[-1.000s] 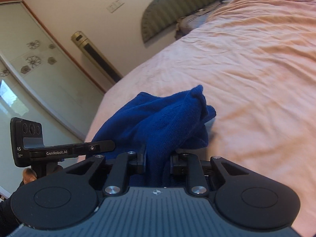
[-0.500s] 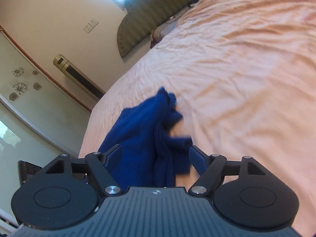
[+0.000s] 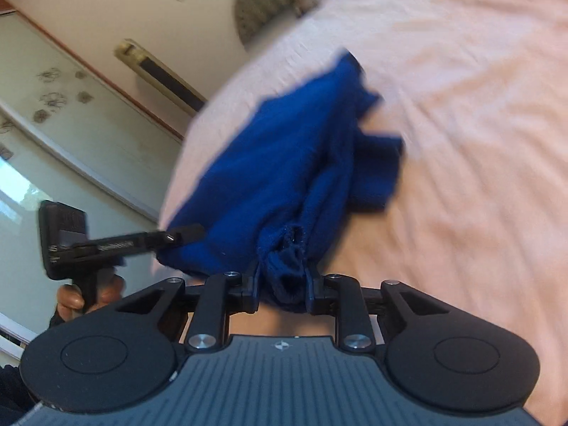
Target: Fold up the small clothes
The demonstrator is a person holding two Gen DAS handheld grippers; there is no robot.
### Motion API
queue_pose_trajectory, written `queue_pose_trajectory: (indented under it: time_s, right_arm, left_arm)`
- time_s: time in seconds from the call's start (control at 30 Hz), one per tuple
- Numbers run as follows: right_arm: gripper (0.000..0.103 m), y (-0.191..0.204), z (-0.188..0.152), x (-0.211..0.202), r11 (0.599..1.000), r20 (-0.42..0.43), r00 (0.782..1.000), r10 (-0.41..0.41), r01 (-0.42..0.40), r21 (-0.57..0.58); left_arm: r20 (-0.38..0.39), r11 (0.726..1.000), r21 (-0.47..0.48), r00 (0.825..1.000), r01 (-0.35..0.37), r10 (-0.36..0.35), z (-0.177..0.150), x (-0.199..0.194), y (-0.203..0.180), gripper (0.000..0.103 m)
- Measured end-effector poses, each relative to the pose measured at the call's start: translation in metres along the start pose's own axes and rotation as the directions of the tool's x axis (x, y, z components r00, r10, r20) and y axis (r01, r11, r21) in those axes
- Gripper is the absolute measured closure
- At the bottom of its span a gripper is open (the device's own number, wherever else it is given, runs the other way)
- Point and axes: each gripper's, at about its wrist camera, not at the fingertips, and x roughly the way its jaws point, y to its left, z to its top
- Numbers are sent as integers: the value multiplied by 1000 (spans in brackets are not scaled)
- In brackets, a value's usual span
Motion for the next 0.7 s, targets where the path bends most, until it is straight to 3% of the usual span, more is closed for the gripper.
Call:
queue_pose_trajectory:
  time_s: [0.03,0.1,0.23,0.3,0.37,0.43,0.57,0.63,0.67,0.7]
  right_arm:
    - [70,-8,-5,6,1000,2,1000,-22,22,13]
    - [63,-18,-9,-1,996,39,999,27,-31,89]
    - [62,-2,-1,-41,999,181,983,-30,23,38]
    - [62,13,12,-50,997,239,968,-74,79,-10]
    - [60,29,29,-39,997,261,964,-42,57,-49]
    - [56,48,47,-14,993,264,964,-38,66,-95]
    - [54,59,88,47,978,206,973,-105,139,-155]
    - [61,56,99,72,950,166,955,-245,271,-156]
    - [68,44,105,83,942,128,949,-287,304,-140]
    - [76,36,109,91,949,153,951,-269,289,-129]
  left_arm:
    - [-12,1000,18,1000,-14,14,-4,5,-1,80]
    - [5,997,50,998,-55,55,-13,9,-5,75]
    - [99,976,162,986,-147,132,-20,-29,-23,70]
    - [227,942,250,960,-222,166,-23,-53,-36,61]
    - [333,893,323,921,-314,204,-23,-57,-53,35]
    - [378,859,381,905,-342,192,-21,-43,-67,35]
    - [307,840,445,934,-310,182,-18,8,-83,35]
    - [251,830,472,948,-297,196,-21,34,-86,35]
    - [217,845,456,955,-280,200,-22,44,-84,35]
    - [210,871,413,959,-264,191,-23,51,-79,35]
